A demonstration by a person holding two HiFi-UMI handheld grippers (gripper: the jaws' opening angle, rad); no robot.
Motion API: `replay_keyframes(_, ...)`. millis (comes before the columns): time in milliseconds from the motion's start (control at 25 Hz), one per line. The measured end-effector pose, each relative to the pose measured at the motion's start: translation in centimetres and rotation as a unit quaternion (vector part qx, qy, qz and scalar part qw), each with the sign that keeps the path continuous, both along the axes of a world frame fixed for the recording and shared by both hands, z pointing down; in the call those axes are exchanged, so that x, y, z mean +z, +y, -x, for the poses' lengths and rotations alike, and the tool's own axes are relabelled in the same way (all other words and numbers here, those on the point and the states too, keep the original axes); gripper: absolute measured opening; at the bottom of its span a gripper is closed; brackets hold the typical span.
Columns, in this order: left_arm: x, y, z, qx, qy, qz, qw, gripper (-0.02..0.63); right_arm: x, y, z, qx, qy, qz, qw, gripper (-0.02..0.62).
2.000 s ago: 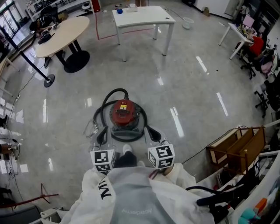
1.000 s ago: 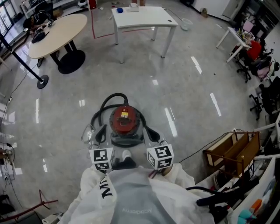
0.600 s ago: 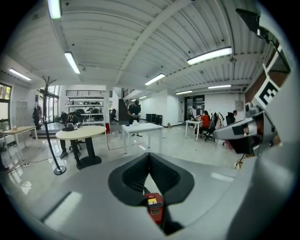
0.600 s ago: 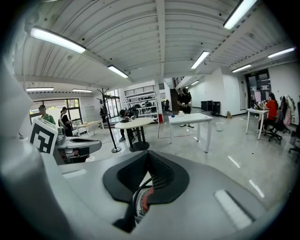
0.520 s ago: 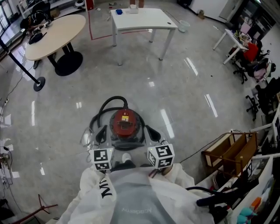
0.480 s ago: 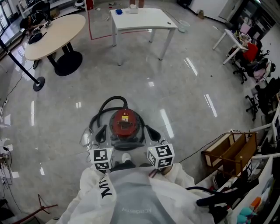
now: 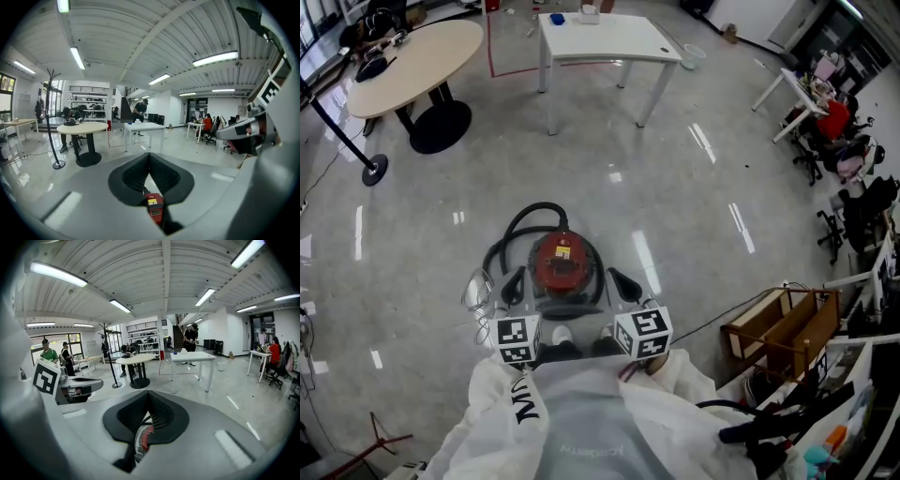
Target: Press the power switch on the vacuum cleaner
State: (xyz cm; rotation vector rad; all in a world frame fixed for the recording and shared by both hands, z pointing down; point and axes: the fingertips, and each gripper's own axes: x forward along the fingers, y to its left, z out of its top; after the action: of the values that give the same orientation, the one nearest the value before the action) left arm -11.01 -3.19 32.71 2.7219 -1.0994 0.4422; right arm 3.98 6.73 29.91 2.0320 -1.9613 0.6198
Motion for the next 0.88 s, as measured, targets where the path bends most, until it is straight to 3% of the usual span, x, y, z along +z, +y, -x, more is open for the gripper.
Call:
replay_keyframes(520,0.9,-0.6,0.8,-0.065,-0.02,0.003,0.9977,0.0,1.1,-2.4,-0.6,-0.066,-0.019,0.003,0.998,0.001)
replay_keyframes(880,0.6,-0.4,-2.2,-0.128,-0.04,0.007,0.9909,0.0,1.5,-5.4,-3.8,-0.137,-0.042,0.002,0.99,0.0)
